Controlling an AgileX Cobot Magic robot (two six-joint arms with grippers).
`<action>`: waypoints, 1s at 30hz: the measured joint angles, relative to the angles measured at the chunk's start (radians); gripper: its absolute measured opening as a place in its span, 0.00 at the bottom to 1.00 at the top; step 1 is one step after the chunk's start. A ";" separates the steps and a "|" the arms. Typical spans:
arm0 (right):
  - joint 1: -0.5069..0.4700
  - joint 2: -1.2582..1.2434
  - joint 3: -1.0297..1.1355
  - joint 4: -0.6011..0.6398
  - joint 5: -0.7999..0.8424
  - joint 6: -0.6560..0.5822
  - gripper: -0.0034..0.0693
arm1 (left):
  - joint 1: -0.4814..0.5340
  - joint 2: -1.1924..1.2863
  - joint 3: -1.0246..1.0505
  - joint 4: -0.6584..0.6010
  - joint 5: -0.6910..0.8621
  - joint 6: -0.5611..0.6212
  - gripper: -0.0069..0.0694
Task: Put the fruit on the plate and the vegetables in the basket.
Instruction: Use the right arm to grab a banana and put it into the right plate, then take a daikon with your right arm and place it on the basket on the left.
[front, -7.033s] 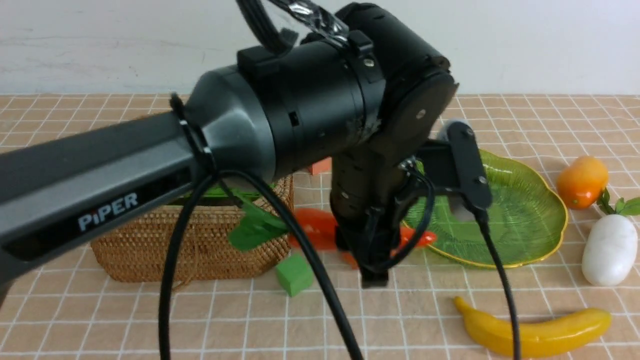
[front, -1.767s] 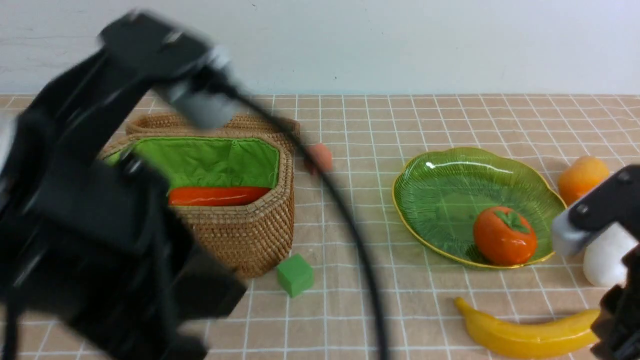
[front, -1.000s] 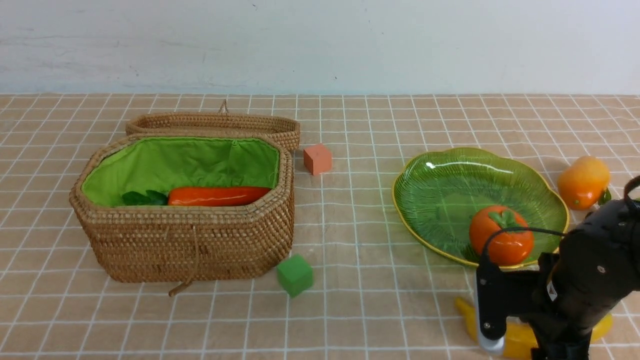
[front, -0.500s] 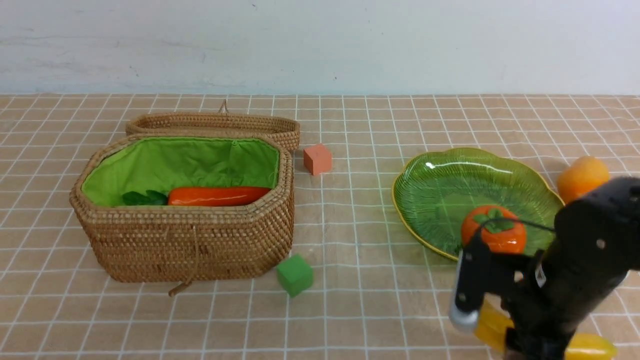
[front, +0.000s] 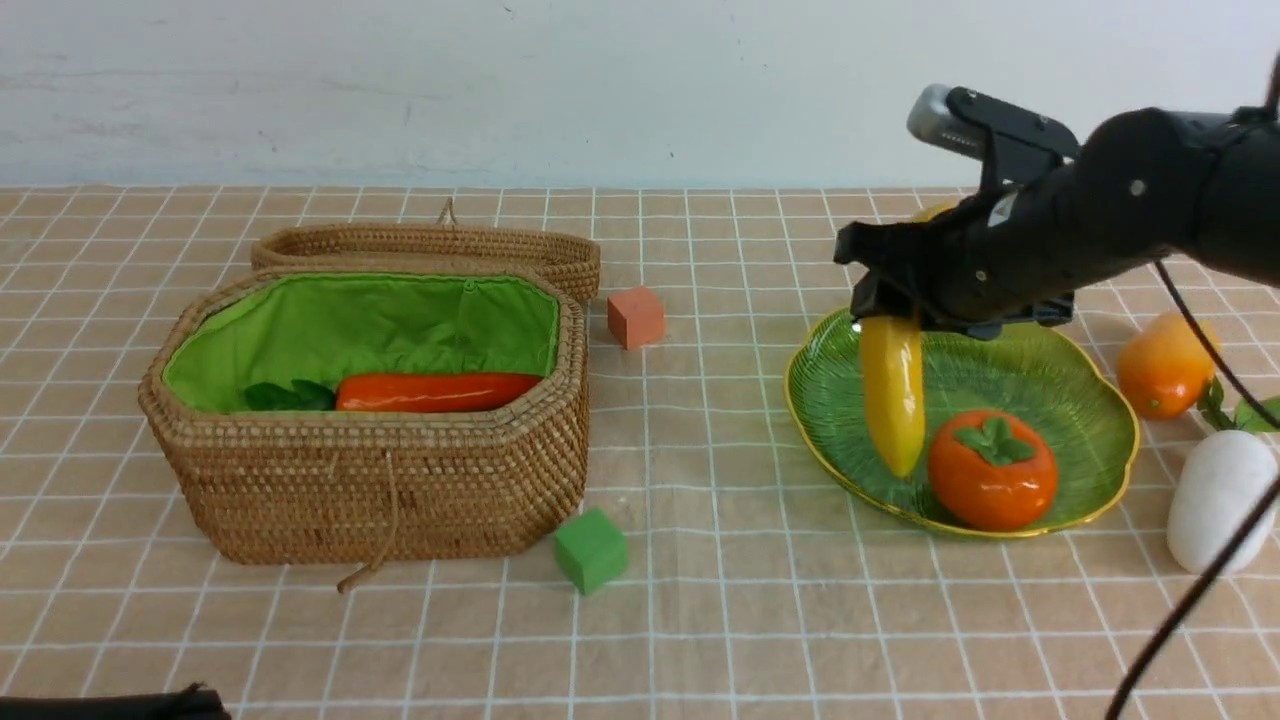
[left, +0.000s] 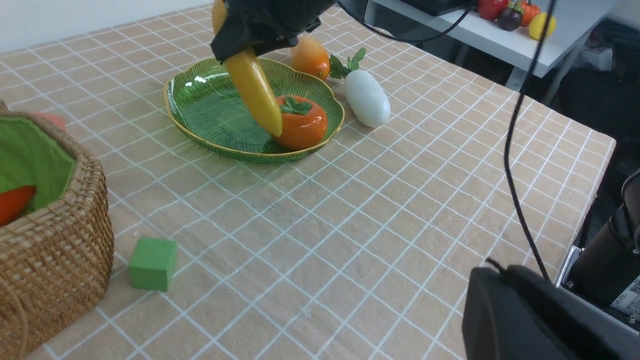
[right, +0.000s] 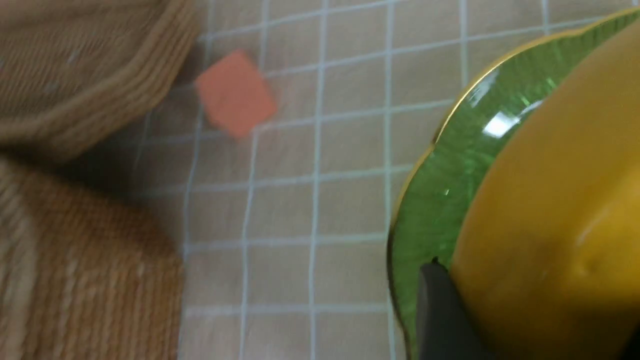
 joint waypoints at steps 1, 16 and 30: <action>-0.012 0.054 -0.029 0.005 -0.001 0.025 0.47 | 0.000 0.000 0.000 0.003 0.000 0.000 0.07; -0.064 0.041 -0.115 -0.095 0.204 0.048 0.84 | 0.000 0.000 0.000 0.007 -0.019 0.000 0.07; -0.358 -0.125 0.054 -0.334 0.569 0.035 0.72 | 0.000 0.000 0.000 0.007 -0.026 0.020 0.07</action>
